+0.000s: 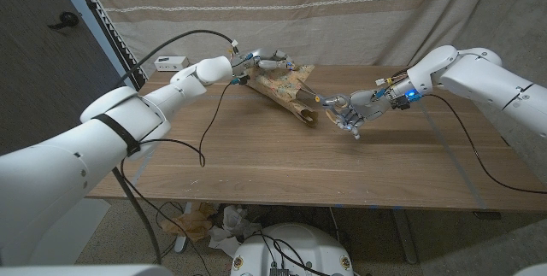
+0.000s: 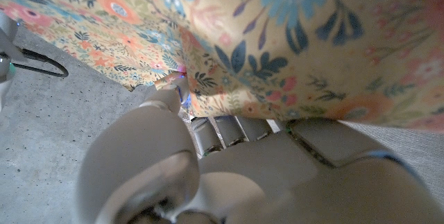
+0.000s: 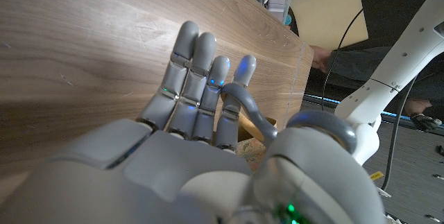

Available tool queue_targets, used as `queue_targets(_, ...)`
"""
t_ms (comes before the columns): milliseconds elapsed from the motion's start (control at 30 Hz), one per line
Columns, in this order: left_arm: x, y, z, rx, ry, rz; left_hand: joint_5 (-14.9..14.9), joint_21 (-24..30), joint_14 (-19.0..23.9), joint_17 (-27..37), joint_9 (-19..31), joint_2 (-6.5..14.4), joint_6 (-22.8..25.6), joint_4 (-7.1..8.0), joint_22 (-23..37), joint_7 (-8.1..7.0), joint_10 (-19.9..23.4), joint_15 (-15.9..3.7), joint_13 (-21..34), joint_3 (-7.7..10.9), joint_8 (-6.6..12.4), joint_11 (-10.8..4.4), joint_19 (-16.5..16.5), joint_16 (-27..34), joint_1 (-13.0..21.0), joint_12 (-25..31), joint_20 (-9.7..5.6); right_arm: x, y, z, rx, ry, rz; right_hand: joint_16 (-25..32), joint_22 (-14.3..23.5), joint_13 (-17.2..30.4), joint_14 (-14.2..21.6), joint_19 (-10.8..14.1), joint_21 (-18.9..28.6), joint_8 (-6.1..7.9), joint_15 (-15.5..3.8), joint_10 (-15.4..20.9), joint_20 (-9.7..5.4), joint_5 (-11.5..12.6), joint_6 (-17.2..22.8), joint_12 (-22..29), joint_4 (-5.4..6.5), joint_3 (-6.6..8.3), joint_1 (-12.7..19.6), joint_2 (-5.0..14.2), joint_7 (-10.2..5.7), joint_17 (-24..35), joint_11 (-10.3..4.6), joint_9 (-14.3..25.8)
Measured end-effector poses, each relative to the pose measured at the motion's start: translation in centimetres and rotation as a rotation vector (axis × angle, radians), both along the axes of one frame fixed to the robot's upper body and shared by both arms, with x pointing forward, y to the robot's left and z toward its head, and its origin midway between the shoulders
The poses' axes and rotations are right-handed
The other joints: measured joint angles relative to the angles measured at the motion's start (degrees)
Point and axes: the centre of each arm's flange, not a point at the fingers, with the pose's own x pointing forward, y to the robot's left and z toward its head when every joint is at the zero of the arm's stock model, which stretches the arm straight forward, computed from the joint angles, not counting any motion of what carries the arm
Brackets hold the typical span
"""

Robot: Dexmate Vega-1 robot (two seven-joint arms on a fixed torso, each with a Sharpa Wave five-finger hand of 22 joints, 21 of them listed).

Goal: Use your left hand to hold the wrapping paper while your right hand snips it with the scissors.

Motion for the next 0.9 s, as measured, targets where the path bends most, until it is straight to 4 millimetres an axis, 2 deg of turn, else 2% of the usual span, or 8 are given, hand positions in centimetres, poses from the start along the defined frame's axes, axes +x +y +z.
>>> queue_targets(433,-0.6,-0.3,-0.4,0.023,0.0,-0.018,0.0,0.63,0.0,0.06,0.46,0.0,0.09,-0.24,-0.52,0.07,0.01,0.0,0.25,-0.24,-0.53,0.01,0.0,0.0,0.0,0.0,0.0,0.8,-0.8,0.0,-0.028,0.008,-0.028,0.0,0.0,0.0,0.0,0.0,-0.22,-0.16,0.0,-0.01,0.0,0.0,-0.01,0.0,0.0,0.0,0.0,0.0,0.01,-0.1,0.01,0.12)
queue_targets(900,-1.2,-0.5,-0.7,0.049,-0.005,-0.017,0.0,1.09,-0.51,-0.04,0.45,0.0,0.6,-0.24,-1.06,-0.05,0.02,0.31,0.07,-0.24,-1.03,0.01,-0.53,0.49,0.0,0.0,0.1,0.6,-0.8,0.1,-0.053,0.007,-0.022,0.17,0.0,-0.27,0.0,0.0,-0.22,-0.23,0.0,-0.01,0.0,0.0,0.0,0.08,-0.24,-0.24,0.0,0.0,0.0,-0.37,0.01,0.1)
